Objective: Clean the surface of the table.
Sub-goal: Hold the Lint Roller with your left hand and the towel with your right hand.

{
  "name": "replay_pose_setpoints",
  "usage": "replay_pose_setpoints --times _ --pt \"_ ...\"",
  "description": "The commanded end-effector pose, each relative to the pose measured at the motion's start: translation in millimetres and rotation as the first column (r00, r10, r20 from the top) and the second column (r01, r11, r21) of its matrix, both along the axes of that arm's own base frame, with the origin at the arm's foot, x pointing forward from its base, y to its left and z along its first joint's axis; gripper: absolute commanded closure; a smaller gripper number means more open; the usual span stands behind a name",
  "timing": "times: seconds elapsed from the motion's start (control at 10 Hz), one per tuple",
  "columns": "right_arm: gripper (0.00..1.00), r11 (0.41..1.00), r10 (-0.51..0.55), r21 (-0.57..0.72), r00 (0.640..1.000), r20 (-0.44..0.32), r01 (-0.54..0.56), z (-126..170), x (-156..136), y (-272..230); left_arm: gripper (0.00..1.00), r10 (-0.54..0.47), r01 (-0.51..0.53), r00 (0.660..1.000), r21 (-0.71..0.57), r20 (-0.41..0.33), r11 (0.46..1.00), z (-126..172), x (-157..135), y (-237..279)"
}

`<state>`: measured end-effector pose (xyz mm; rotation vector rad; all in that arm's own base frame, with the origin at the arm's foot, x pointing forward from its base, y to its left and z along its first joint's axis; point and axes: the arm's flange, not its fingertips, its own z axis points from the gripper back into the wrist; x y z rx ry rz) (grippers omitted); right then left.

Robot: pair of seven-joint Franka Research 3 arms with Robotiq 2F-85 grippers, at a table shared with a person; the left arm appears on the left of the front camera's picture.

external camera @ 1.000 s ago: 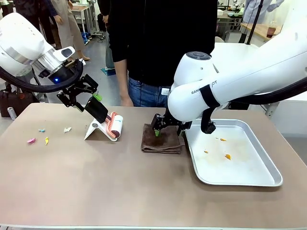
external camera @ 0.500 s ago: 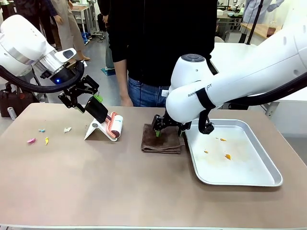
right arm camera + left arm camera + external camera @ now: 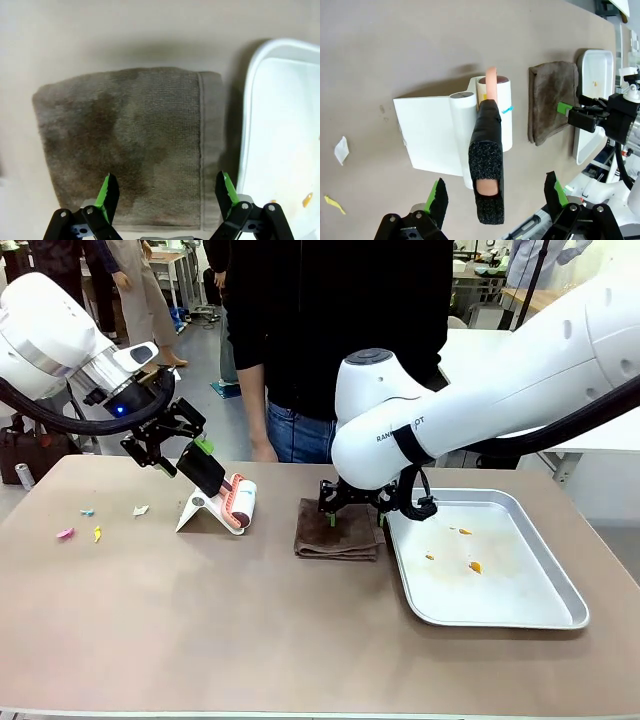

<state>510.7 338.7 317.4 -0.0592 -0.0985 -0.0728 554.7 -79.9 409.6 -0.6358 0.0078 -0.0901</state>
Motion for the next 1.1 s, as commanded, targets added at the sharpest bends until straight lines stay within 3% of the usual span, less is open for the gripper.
replay_pose_setpoints --times 0.0,1.0 --pt "0.00 0.997 -0.058 -0.051 0.998 0.006 0.058 -2.1 6.2 11.6 0.00 -0.003 0.003 1.000 -0.023 -0.006 1.000 2.4 1.5 -0.2" --pt "0.00 0.996 -0.082 -0.035 0.997 -0.014 0.082 -15.5 8.3 5.8 0.00 -0.017 0.017 1.000 -0.020 -0.005 1.000 -4.5 3.2 -1.2"
